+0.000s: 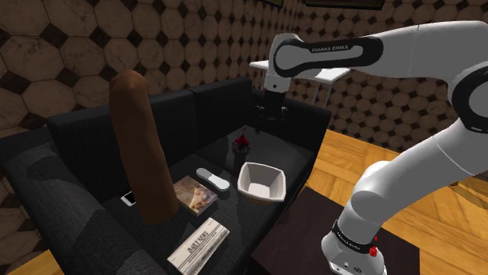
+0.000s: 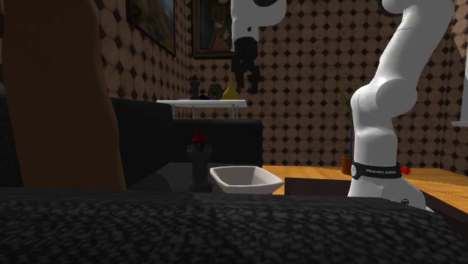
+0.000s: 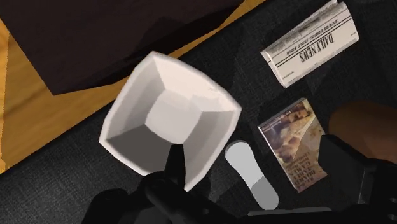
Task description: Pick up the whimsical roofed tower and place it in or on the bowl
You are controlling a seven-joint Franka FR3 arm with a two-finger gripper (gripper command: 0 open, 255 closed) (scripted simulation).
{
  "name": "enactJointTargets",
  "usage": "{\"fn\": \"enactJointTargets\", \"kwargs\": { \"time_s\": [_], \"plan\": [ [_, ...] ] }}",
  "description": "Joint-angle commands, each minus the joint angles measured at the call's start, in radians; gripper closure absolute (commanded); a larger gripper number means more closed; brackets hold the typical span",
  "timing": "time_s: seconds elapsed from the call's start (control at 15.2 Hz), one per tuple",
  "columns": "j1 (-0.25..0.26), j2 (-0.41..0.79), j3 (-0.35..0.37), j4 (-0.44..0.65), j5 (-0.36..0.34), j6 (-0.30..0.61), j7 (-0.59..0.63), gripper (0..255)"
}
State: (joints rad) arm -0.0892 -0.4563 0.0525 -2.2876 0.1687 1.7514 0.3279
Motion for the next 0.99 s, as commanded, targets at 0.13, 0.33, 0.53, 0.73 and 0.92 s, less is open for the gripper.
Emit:
{"fn": "enactJointTargets", "kwargs": {
  "time_s": [0.13, 0.33, 0.53, 0.73, 0.92],
  "plan": [
    [-0.040, 0.142, 0.025, 0.080, 0.001, 0.080, 0.177, 0],
    [-0.066, 0.247, 0.032, 0.154, -0.008, 0.122, 0.304, 0],
    [-0.089, 0.347, 0.030, 0.231, -0.023, 0.155, 0.427, 0],
    [-0.109, 0.441, 0.019, 0.309, -0.039, 0.179, 0.547, 0],
    [-0.127, 0.529, 0.000, 0.388, -0.054, 0.196, 0.660, 0]
  ]
}}
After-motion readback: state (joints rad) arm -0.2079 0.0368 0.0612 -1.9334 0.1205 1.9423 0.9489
